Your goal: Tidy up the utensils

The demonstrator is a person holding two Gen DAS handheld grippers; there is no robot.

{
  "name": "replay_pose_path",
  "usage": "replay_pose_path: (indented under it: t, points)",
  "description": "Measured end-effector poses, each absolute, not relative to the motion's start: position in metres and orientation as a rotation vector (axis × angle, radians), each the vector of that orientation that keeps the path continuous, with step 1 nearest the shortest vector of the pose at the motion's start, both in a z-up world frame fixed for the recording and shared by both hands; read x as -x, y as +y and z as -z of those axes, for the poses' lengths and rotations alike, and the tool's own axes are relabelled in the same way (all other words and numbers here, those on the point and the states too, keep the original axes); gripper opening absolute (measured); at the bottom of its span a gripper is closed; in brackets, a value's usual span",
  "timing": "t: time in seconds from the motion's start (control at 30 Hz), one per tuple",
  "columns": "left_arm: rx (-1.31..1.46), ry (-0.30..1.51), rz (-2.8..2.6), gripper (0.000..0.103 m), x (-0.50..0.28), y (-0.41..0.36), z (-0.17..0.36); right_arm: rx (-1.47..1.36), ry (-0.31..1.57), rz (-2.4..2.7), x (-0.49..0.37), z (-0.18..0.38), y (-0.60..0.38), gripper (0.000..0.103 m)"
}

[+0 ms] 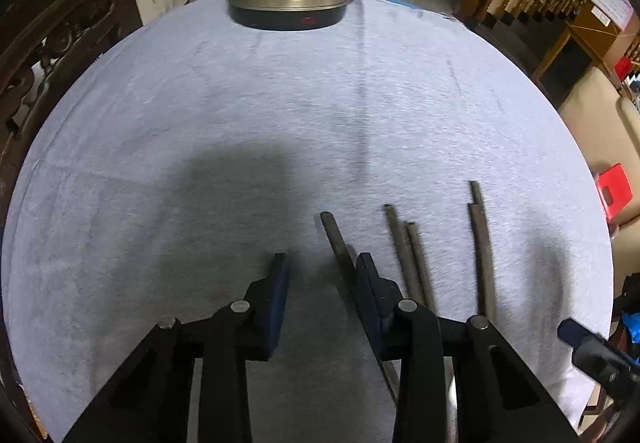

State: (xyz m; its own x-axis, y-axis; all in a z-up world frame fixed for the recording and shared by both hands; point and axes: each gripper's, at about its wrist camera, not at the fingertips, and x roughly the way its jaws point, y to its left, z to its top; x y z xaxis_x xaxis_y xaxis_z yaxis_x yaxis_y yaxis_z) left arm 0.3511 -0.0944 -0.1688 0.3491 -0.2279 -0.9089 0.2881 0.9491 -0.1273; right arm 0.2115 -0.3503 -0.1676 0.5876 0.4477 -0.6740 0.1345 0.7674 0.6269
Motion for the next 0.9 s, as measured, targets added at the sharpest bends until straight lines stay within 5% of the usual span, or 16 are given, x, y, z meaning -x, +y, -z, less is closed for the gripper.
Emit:
replay_pose_path:
  t: [0.23,0.37,0.53,0.57,0.7,0.9]
  points:
    - [-0.019,1.191,0.345,0.035,-0.345,-0.075,0.17,-0.614,0.971,-0.188,-0.253,0.171,-0.337,0.044]
    - [0.005,1.184,0.357,0.045,-0.347,-0.079,0.171,-0.635,0.992,-0.162,-0.282,0.174,-0.339,0.044]
    - [0.026,1.177,0.335,0.046,-0.356,-0.088,0.173,-0.671,1.011,-0.101,-0.317,0.172,-0.343,0.044]
    - [0.021,1.174,0.328,0.045,-0.359,-0.091,0.173,-0.671,1.025,-0.088,-0.324,0.172,-0.342,0.044]
    - [-0.011,1.162,0.302,0.01,-0.372,-0.102,0.18,-0.627,1.125,-0.024,-0.348,0.18,-0.333,0.035]
    - [0.019,1.157,0.329,0.009,-0.379,-0.097,0.186,-0.498,1.182,0.066,-0.363,0.184,-0.319,0.007]
